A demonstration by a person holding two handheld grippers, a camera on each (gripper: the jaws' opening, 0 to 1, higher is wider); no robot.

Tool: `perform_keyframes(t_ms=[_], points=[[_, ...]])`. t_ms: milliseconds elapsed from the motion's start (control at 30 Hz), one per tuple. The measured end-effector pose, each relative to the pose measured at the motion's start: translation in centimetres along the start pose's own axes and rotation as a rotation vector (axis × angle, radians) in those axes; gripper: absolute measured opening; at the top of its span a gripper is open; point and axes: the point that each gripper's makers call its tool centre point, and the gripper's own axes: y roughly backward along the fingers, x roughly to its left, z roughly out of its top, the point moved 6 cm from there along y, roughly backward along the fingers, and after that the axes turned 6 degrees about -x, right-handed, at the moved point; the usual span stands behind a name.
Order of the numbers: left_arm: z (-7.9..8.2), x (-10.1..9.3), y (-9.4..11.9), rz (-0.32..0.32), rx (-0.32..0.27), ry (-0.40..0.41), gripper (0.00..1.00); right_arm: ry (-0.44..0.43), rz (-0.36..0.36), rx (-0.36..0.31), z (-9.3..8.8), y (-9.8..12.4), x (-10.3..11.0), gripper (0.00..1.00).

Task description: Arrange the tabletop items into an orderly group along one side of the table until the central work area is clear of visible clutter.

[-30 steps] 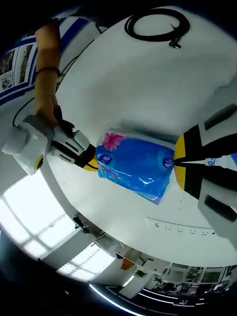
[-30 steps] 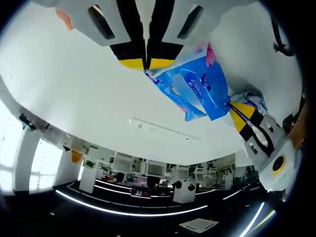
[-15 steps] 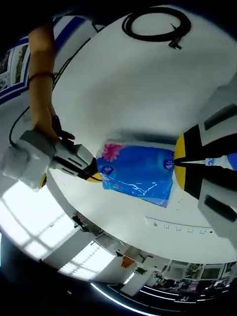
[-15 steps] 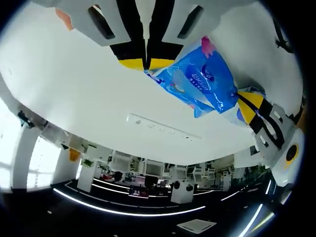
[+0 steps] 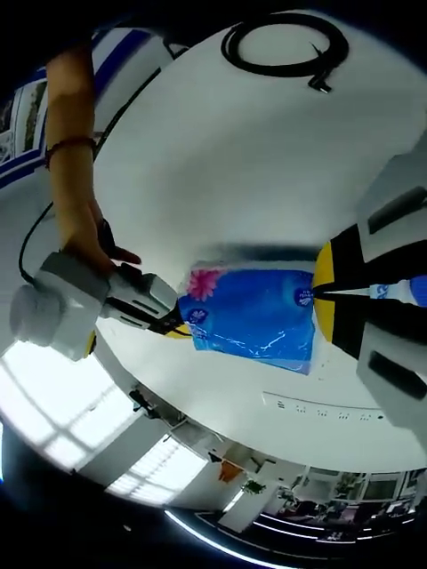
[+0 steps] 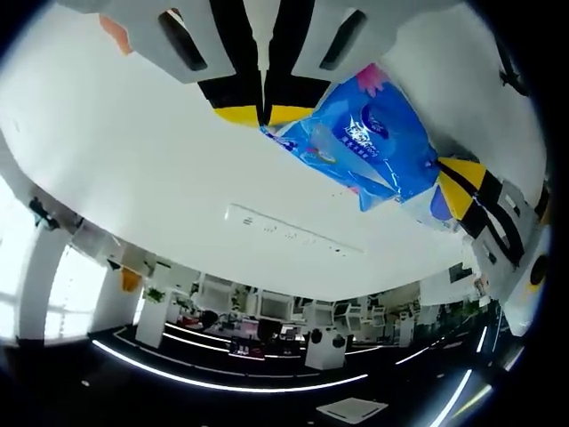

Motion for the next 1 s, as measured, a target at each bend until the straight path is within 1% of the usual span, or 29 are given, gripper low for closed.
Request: perform_keyframes(t_ms=[100,200,267,400,567,1000], points=[[0.2,0.0,-0.3,0.012,0.014,-0.015,0.0,0.001,0.009,0.005,-0.3,-0.2,-0.4,0.0],[0.3,0.0,-0.6,0.013,0.019,-0.015,0.0,0.039,0.029,0.005,-0.6,-0.4,-0.6,0.0],[0.6,-0.2,-0.8,0.014,0.022,-0.02,0.0,0.047,0.037,-0.006,-0.7,-0.4,-0.8,0.0],[0.4,-0.4,-0.9,0.03,0.06,-0.057,0.0,0.063,0.076,-0.029,-0.8,-1.0,-0.9,0.0],[0.3,-0.6,-0.7,0.035,0.066,-0.051,0.0,0.068,0.093,-0.029,-1.1,-1.7,-0.5,0.0],[0.4,-1.4,-0.4,0.022,0.063,-0.05,0.01,0.085,0.114,-0.043,-1.2,-2.3,-0.1,0.0]])
